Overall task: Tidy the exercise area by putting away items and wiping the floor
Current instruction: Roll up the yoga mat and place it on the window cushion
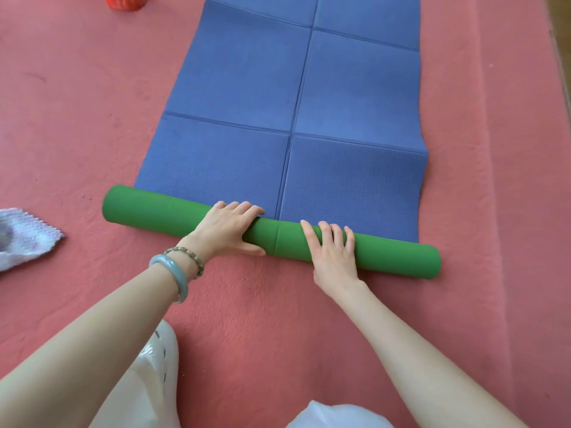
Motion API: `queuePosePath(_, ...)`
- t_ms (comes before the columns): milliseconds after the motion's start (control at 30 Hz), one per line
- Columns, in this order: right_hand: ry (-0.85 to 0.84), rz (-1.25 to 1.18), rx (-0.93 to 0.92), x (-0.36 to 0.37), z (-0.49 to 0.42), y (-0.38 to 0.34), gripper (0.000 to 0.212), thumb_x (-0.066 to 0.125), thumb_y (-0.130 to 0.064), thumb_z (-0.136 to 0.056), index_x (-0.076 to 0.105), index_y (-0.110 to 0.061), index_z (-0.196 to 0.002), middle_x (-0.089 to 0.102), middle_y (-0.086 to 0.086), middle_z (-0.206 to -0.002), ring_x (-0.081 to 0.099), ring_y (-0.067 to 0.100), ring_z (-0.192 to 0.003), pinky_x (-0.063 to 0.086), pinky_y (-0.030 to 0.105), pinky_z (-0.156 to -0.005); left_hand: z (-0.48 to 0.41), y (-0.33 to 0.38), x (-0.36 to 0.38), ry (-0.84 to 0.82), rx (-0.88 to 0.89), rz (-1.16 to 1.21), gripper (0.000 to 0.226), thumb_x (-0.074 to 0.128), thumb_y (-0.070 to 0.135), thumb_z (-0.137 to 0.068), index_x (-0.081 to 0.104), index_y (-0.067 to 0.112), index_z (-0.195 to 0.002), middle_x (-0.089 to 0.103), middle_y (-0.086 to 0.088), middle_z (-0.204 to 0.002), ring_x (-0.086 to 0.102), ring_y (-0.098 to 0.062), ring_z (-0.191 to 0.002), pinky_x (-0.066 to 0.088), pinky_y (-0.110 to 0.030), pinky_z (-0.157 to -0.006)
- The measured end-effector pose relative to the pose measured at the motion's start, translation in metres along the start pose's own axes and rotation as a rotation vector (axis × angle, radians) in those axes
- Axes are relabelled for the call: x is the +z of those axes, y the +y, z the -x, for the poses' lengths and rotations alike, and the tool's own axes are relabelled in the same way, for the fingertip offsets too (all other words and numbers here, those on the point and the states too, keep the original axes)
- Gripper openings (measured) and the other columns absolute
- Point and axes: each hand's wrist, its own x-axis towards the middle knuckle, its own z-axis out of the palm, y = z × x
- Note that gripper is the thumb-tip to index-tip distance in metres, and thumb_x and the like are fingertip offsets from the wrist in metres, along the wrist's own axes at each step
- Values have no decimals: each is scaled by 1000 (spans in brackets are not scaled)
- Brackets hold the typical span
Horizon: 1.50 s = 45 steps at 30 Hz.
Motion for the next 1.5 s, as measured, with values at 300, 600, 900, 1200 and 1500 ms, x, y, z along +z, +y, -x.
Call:
queuePosePath(300,-260,-51,-91,-17,-41,18,92,67,-15,-70,13,-27,-144,35,8,-133,36,30,-121,24,44,-106,9,5,24,250,41,-188,109,77,67,-43,42,16,-132,58,-11,-119,57,-31,-106,40,-48,-96)
queuePosePath(600,-346,-149,-76,-35,-67,28,90,66,-26,-66,21,-34,-144,29,8,-134,30,30,-122,17,45,-111,-21,-1,10,173,-18,-179,81,75,69,-51,56,20,-112,62,-5,-92,58,-29,-78,41,-41,-75)
queuePosePath(900,83,25,15,6,-26,18,109,76,-5,-45,28,-21,-142,48,17,-129,49,38,-119,31,59,-103,-47,-14,-10,-34,-34,-23,83,63,76,-56,50,24,-120,48,-3,-122,50,-26,-103,36,-38,-79)
queuePosePath(1200,-154,-27,-14,-13,-68,33,94,68,-17,-69,16,-31,-146,32,8,-140,33,30,-127,16,50,-110,-38,-18,2,310,68,-128,79,43,72,-75,47,15,-130,57,-11,-111,58,-31,-92,40,-41,-86)
queuePosePath(1500,-419,-189,-21,-42,-116,51,83,55,-14,-66,26,-35,-141,35,9,-130,32,30,-119,25,44,-102,-58,-13,4,269,-10,-229,90,75,65,-56,45,18,-127,57,-13,-111,56,-33,-98,38,-50,-94)
